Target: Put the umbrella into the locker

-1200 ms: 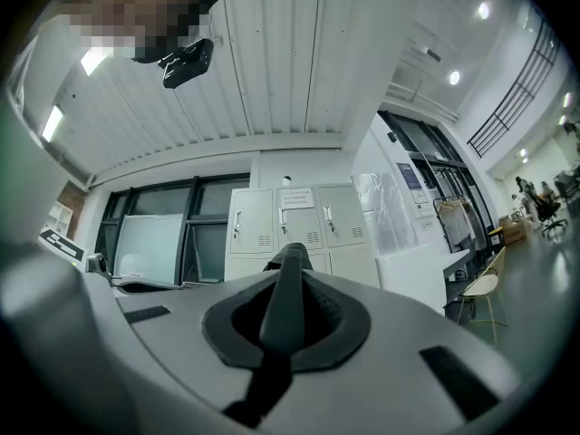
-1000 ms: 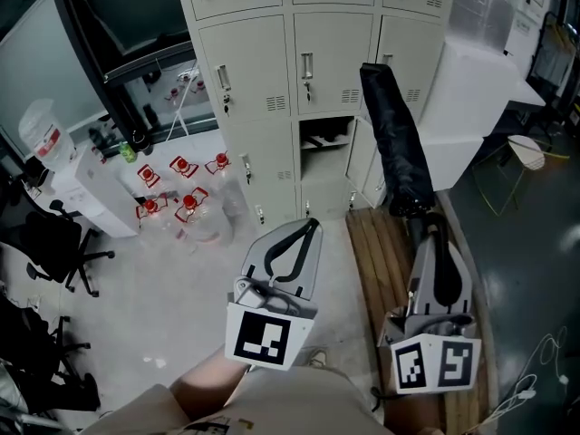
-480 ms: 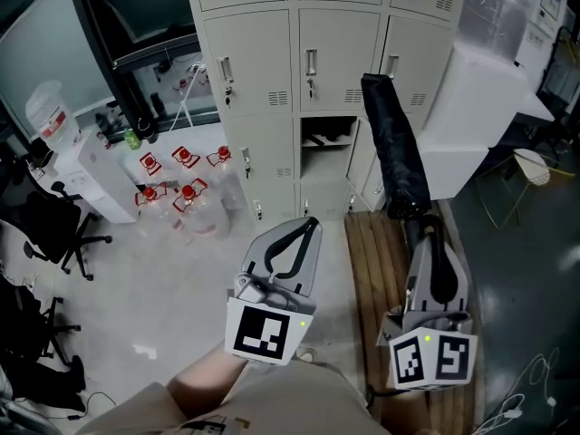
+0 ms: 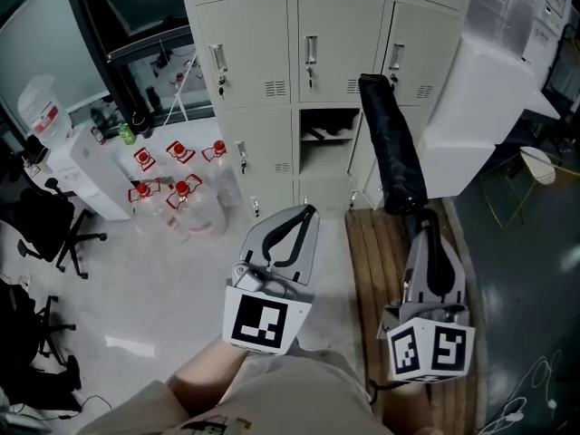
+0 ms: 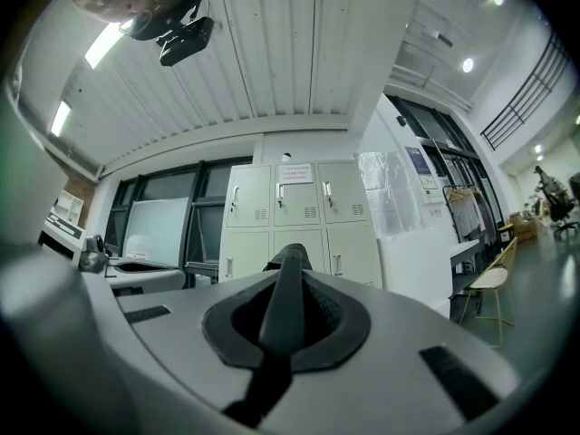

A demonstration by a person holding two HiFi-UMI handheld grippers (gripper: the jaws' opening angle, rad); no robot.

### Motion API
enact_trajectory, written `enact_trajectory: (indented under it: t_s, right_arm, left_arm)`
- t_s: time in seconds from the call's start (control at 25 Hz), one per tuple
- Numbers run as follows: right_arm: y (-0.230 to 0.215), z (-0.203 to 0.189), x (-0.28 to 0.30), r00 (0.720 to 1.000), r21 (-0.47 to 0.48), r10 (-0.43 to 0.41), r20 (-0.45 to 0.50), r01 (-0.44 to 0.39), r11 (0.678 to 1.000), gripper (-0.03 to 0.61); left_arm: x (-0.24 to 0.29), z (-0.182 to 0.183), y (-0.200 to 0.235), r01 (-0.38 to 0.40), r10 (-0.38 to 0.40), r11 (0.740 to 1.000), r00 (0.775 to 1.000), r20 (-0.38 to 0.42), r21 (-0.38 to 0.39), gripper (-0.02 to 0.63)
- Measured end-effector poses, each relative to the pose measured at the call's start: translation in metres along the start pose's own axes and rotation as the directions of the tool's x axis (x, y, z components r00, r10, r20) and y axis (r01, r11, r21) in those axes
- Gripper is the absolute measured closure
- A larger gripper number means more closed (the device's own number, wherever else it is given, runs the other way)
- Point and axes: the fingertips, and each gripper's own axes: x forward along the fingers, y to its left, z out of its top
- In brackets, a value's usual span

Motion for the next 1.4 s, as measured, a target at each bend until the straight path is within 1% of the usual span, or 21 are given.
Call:
enact_trajectory:
  t_s: [0.08,0.2,0.28,0.36,0.44,0.52,0.56,0.6,0.76,1.0,1.12,1.28,1.4]
  right_arm:
    - [-0.002,-0.016,0.009,1.0,0.007,-0.006,-0.011,0.006,1.0,0.569]
    - [-0.001,-0.036,0.026,0.999,0.008,-0.001,-0.038,0.001,1.0,0.569]
    - [0.002,-0.05,0.039,0.998,0.004,0.011,-0.055,-0.01,1.0,0.569]
    - [0.004,-0.063,0.049,0.997,0.002,0.02,-0.07,-0.02,1.0,0.569]
    - [0.006,-0.076,0.057,0.996,0.005,0.022,-0.087,-0.021,1.0,0.569]
    - [0.006,-0.085,0.067,0.994,0.009,0.023,-0.103,-0.022,1.0,0.569]
    - [0.006,-0.089,0.074,0.994,0.009,0.024,-0.11,-0.023,1.0,0.569]
    - [0.006,-0.093,0.08,0.993,0.008,0.025,-0.116,-0.024,1.0,0.569]
    - [0.003,-0.113,0.106,0.99,0.006,0.019,-0.141,-0.018,1.0,0.569]
    - [0.003,-0.152,0.152,0.987,0.002,0.023,-0.157,-0.023,1.0,0.569]
    - [0.003,-0.179,0.177,0.986,-0.009,0.027,-0.162,-0.029,1.0,0.569]
    - [-0.005,-0.218,0.201,0.985,-0.026,0.006,-0.172,-0.01,1.0,0.569]
    - [-0.007,-0.249,0.219,0.985,-0.019,0.007,-0.175,-0.011,1.0,0.569]
  left_arm:
    - [0.004,-0.008,0.005,-0.005,0.005,1.0,1.0,0.02,0.002,0.606]
    - [0.008,-0.022,0.021,-0.045,0.047,0.998,0.998,0.047,-0.046,0.606]
    - [0.015,-0.036,0.033,-0.071,0.074,0.995,0.996,0.044,-0.071,0.606]
    - [0.024,-0.053,0.04,-0.08,0.083,0.994,0.996,0.033,-0.076,0.606]
    - [0.033,-0.069,0.044,-0.071,0.071,0.996,0.997,0.004,-0.056,0.606]
    - [0.043,-0.08,0.046,-0.051,0.051,0.999,0.998,-0.038,0.006,0.606]
    - [0.048,-0.085,0.047,-0.044,0.045,0.999,0.998,-0.051,0.024,0.606]
    - [0.054,-0.09,0.048,-0.04,0.042,0.999,0.997,-0.057,0.027,0.606]
    - [0.081,-0.113,0.059,-0.039,0.038,0.999,0.997,-0.065,-0.005,0.606]
    - [0.122,-0.154,0.082,-0.026,0.026,1.0,0.998,-0.06,0.01,0.606]
    - [0.144,-0.183,0.094,-0.023,0.024,1.0,0.998,-0.064,0.007,0.606]
    - [0.172,-0.226,0.094,0.004,-0.005,1.0,0.996,-0.085,-0.015,0.606]
    - [0.189,-0.258,0.1,0.007,-0.009,1.0,0.996,-0.086,-0.028,0.606]
